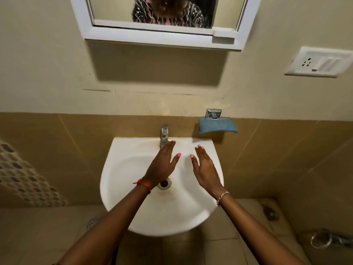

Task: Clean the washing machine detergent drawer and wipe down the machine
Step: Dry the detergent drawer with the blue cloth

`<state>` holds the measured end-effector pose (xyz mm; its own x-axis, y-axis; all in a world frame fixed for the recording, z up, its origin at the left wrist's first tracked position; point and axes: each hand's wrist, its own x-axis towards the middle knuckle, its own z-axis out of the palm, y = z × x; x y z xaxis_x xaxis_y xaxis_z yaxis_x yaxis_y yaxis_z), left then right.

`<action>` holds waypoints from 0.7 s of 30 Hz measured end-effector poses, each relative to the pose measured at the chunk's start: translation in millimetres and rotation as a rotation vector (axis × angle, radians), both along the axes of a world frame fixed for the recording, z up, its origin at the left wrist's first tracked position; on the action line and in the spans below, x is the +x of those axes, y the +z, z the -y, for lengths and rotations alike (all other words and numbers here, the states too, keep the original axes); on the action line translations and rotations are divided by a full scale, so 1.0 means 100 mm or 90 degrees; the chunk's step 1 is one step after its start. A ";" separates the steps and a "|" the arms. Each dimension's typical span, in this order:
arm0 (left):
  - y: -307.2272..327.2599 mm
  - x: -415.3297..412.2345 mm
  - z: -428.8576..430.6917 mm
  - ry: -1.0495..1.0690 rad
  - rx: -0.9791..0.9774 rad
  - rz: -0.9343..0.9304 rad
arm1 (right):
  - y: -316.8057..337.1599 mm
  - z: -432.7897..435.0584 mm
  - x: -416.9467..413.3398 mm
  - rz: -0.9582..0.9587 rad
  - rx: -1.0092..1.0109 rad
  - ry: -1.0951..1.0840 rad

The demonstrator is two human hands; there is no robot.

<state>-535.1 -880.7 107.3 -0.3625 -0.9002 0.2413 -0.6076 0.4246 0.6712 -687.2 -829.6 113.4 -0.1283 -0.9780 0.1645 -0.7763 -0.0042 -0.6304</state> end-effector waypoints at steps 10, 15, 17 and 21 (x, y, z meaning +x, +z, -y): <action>0.10 -0.62 0.80 -0.038 0.071 -0.061 | 0.22 0.68 -0.60 0.181 -0.157 -0.177; 0.17 -0.93 1.08 0.001 0.151 -0.121 | 0.28 0.97 -0.95 0.181 -0.197 -0.248; 0.21 -1.03 1.18 0.018 0.183 -0.132 | 0.30 1.09 -1.09 0.170 -0.186 -0.269; 0.24 -1.22 1.32 0.042 0.258 -0.156 | 0.28 1.30 -1.29 0.190 -0.140 -0.304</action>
